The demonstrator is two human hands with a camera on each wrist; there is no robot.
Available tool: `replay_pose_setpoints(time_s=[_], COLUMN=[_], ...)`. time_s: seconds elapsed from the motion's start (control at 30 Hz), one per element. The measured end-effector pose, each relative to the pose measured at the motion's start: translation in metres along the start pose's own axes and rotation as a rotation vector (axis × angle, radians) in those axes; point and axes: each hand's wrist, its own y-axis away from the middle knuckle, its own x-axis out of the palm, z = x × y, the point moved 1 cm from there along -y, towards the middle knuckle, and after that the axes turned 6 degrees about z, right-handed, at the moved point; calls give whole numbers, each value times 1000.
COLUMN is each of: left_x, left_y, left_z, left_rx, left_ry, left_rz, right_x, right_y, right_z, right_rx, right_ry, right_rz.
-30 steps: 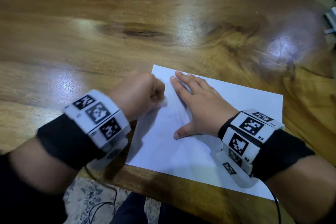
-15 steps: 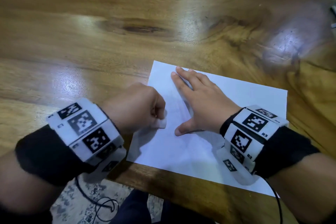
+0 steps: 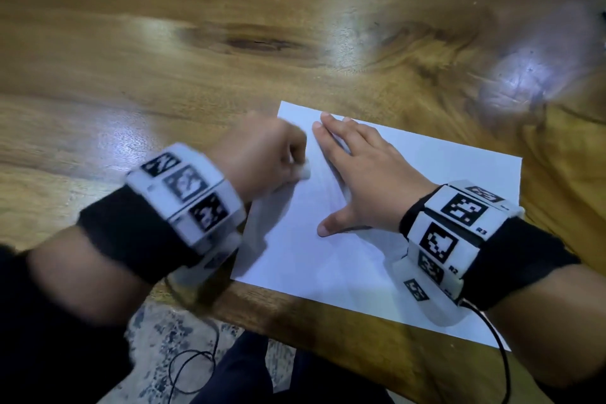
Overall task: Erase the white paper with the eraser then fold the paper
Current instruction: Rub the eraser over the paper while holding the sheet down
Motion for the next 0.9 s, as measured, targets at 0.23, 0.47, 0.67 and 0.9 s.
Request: replay_pose_setpoints(time_s=[0.23, 0.47, 0.67, 0.9], left_x=[10, -1, 13, 16], left_y=[17, -6, 32, 24], left_z=[3, 4, 8, 7], left_rx=[-4, -72, -40, 10], left_ry=[17, 75, 67, 54], left_rz=[166, -156, 282, 70], right_x=[-1, 1, 1, 2], right_y=[0, 0, 0, 2], right_z=[0, 0, 0, 0], right_rx=[11, 7, 8, -23], right_ry=[-32, -20, -15, -52], right_rz=[7, 0, 4, 16])
